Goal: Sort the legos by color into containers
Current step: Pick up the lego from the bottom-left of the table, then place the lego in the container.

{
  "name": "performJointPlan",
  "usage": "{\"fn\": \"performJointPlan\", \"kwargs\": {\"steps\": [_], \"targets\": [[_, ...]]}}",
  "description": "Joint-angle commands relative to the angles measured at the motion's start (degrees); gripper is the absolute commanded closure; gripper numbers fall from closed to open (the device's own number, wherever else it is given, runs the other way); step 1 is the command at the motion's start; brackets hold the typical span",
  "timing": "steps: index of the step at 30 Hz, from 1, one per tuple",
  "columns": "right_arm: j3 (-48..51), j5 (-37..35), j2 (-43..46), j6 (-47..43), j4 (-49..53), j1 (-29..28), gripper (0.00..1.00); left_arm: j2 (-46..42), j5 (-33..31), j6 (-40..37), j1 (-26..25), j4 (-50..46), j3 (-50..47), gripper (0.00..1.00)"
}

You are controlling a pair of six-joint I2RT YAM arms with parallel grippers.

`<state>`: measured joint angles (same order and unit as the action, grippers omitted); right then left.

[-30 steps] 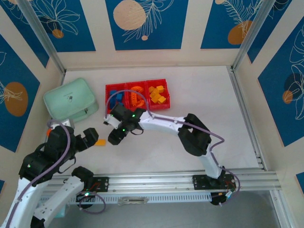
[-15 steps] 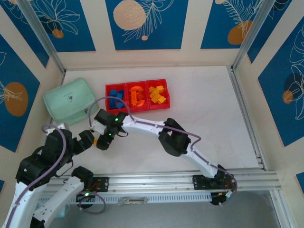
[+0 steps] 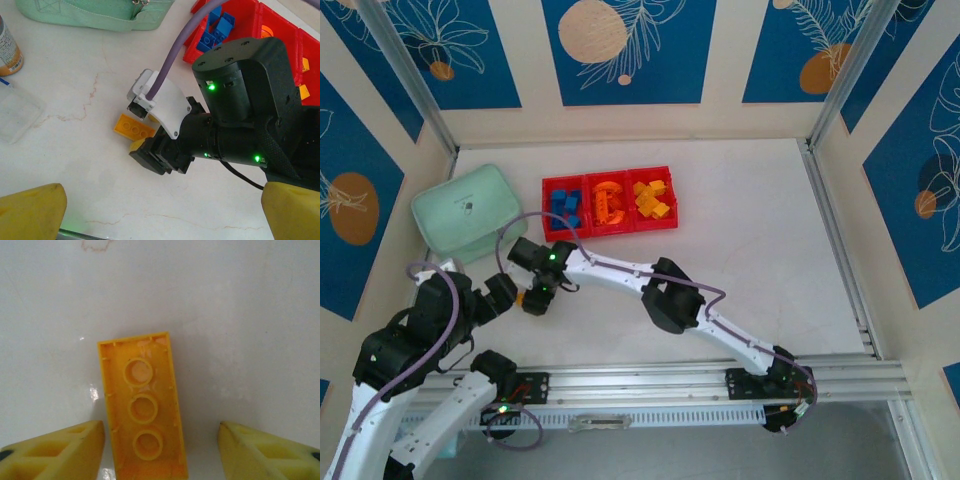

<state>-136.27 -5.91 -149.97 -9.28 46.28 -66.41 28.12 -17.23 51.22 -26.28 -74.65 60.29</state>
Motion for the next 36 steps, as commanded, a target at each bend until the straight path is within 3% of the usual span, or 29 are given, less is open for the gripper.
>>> {"fn": "performJointPlan", "kwargs": {"steps": [1,6,10,18,27,31,36], "targets": [[-1.28,0.09,-2.37,-1.09,3.18,-0.90,0.47,-0.60,-1.14,1.07,0.62,-0.77,0.06,0.01],[-2.28,-0.01,-1.52,-1.55,2.97,-1.45,0.68,-0.54,-0.45,0.98,0.62,0.24,-0.52,0.01],[-2.53,-0.64,0.57,-0.60,3.02,-0.99,0.77,-0.46,-0.19,0.51,0.62,0.71,-0.32,0.01],[9.38,-1.33,15.13,5.67,0.68,4.02,0.78,2.61,1.70,-2.27,0.62,4.07,1.49,0.01],[33.10,-5.11,35.05,17.74,-7.67,21.28,0.77,10.72,5.25,-6.94,0.62,16.00,-0.37,0.01],[33.31,-8.89,34.03,20.82,-8.13,30.03,0.76,15.37,6.95,-7.86,0.62,22.29,-1.93,0.01],[26.88,-11.90,27.73,22.03,-6.91,36.21,0.76,19.90,8.01,-8.62,0.62,27.98,-3.40,0.01]]}}
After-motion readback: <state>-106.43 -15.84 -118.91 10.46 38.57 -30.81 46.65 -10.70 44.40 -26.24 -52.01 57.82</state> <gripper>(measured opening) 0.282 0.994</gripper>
